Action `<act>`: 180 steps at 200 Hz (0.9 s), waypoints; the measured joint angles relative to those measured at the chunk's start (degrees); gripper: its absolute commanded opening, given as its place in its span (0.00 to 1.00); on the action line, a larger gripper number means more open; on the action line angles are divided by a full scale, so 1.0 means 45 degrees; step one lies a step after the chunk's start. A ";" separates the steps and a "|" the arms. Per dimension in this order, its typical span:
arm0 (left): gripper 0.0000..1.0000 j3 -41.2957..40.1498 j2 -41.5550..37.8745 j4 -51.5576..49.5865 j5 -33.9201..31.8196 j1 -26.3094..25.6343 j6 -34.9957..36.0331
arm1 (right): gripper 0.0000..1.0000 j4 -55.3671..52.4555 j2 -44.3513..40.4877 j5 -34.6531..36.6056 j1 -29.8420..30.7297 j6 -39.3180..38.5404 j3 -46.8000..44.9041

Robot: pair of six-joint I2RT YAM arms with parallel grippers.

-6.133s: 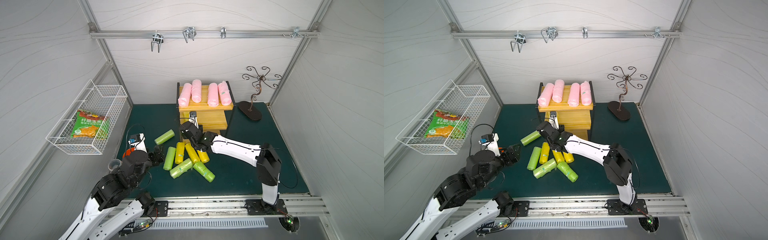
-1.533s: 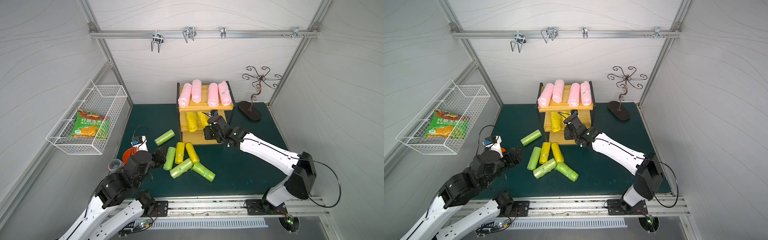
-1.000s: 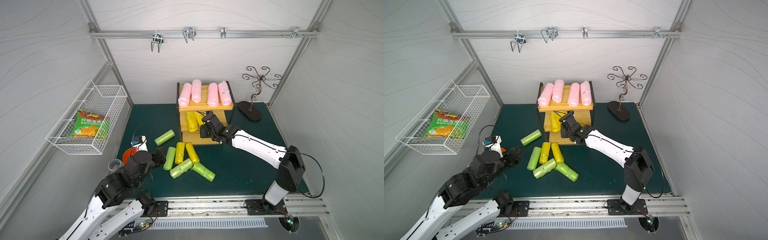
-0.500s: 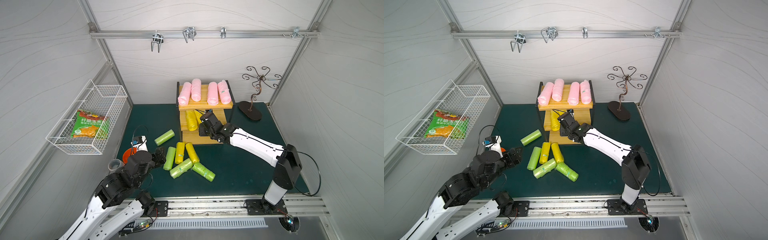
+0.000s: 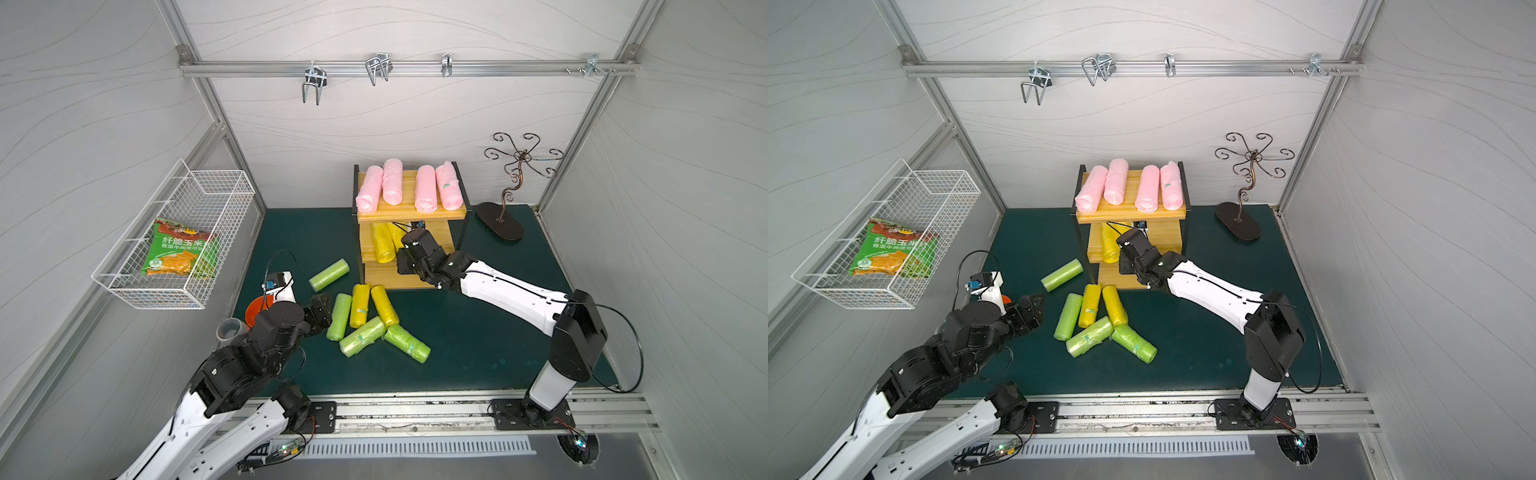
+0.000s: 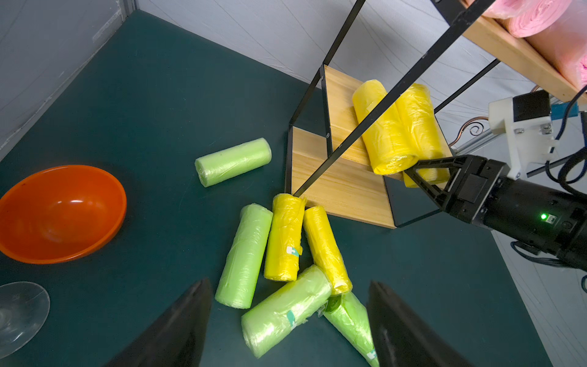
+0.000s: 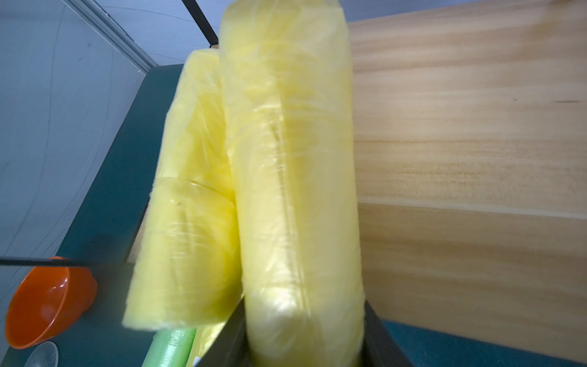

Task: Sort the rolls of trash bags by color and place them on the shelf
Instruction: Place the roll of trash bags on the shelf.

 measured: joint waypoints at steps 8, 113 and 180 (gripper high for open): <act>0.82 0.0000 0.0005 0.0000 0.0000 0.0000 0.0000 | 0.47 0.0068 0.0000 -0.0005 0.0000 -0.0010 -0.0024; 0.82 -0.0005 0.0053 0.0000 0.0005 0.0000 -0.0010 | 0.60 -0.0185 -0.0257 -0.0097 0.0063 -0.0248 -0.0141; 0.82 -0.0121 0.0073 0.0005 0.0034 0.0000 -0.0044 | 0.62 -0.1243 -0.1166 -0.0588 0.0087 -0.0559 -0.0597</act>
